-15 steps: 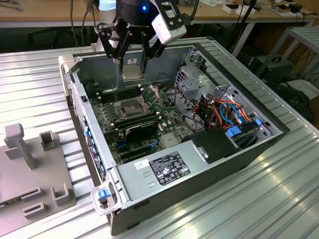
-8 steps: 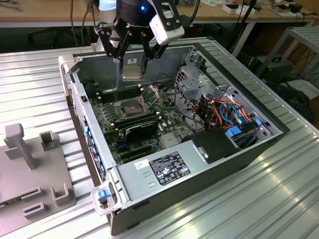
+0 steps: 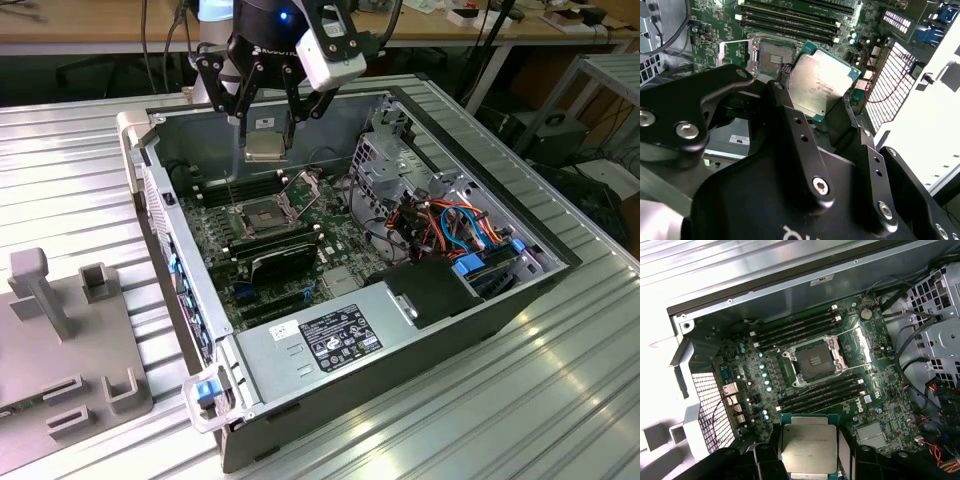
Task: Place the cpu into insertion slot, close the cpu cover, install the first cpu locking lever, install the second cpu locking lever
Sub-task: 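Place the cpu into insertion slot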
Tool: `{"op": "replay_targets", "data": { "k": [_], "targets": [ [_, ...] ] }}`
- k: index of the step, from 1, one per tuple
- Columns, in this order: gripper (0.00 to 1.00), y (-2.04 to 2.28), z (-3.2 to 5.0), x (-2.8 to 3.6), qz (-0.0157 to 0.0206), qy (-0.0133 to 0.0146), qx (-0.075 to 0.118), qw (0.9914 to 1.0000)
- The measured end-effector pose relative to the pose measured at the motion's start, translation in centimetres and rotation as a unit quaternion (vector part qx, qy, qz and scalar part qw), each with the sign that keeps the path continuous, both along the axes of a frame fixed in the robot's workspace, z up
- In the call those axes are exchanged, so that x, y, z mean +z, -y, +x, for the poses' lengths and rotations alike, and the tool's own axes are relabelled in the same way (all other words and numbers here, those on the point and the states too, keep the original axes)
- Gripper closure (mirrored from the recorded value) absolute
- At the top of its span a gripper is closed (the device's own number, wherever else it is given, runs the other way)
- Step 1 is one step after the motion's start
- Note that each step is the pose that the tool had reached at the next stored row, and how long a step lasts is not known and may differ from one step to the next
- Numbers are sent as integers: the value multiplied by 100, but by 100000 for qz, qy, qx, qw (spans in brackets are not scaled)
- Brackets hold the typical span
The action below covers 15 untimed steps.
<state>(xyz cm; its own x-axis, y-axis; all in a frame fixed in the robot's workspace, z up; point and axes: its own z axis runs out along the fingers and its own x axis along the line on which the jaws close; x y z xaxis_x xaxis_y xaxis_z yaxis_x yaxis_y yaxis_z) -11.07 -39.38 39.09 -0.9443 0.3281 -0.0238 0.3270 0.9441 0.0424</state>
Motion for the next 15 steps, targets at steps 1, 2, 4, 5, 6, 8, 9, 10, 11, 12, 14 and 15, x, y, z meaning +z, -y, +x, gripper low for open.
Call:
{"op": "replay_targets", "data": {
  "k": [1,2,4,5,6,8,9,10,11,12,14,15],
  "targets": [
    [47,0,0,0,-2,1,-65,100000],
    [47,0,0,0,2,3,-85,100000],
    [47,0,0,0,0,4,-91,100000],
    [47,0,0,0,0,2,-90,100000],
    [47,0,0,0,2,1,-91,100000],
    [47,0,0,0,0,2,-96,100000],
    [47,0,0,0,2,3,-94,100000],
    [47,0,0,0,1,1,-97,100000],
    [47,0,0,0,2,2,-97,100000],
    [47,0,0,0,-1,1,-99,100000],
    [47,0,0,0,2,2,-122,100000],
    [47,-1,0,0,1,1,-327,99999]
  ]
}}
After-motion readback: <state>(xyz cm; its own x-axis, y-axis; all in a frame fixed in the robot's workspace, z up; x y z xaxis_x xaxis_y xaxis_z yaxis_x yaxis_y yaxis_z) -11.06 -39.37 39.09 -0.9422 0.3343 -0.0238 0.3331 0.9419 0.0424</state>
